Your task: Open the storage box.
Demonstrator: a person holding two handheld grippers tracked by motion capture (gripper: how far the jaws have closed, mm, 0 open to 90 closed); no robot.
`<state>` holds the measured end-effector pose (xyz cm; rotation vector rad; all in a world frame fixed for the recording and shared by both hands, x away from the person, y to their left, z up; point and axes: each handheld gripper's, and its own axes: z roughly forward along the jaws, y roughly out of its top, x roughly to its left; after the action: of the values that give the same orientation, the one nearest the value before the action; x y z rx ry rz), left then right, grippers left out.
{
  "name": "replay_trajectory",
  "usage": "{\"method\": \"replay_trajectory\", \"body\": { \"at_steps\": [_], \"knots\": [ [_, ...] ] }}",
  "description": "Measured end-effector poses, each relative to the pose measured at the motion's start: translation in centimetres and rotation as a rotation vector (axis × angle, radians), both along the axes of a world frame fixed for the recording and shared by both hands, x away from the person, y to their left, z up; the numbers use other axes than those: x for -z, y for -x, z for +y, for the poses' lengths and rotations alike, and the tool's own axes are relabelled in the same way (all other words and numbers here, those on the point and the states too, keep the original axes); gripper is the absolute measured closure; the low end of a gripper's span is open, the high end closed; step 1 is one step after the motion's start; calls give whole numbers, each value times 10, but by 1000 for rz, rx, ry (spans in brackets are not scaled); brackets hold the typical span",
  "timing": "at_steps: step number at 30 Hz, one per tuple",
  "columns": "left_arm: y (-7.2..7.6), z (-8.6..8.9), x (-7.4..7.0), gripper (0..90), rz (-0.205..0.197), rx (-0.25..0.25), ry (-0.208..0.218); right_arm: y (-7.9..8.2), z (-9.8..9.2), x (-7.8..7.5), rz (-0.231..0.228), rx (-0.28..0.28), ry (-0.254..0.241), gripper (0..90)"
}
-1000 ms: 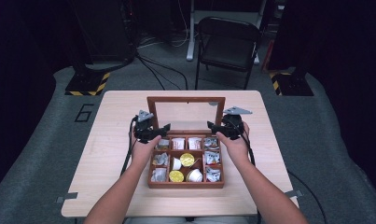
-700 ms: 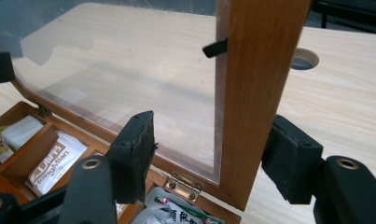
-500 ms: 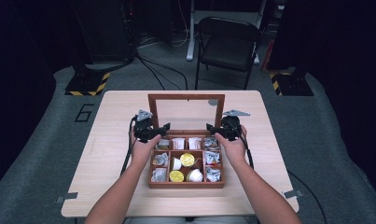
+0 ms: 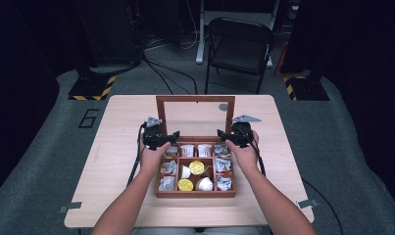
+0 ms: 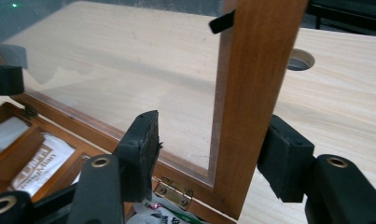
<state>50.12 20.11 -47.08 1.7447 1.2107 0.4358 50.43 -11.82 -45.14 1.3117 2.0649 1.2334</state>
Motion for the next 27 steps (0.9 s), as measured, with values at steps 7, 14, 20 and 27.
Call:
{"method": "replay_trajectory", "body": {
  "at_steps": [7, 14, 20, 27],
  "knots": [
    [-3, 1, 1, 292, 2, -8, -2, -4, 4, 1, -3, 14, 29, 418],
    [-5, 1, 3, 306, 9, -18, 17, -7, 6, 3, 0, 25, 29, 402],
    [-8, 1, 5, 307, 12, -25, 23, -10, 7, 4, 3, 27, 33, 400],
    [-12, 1, 8, 307, 14, -27, 22, -14, 7, 8, 5, 39, 26, 395]
  ]
}}
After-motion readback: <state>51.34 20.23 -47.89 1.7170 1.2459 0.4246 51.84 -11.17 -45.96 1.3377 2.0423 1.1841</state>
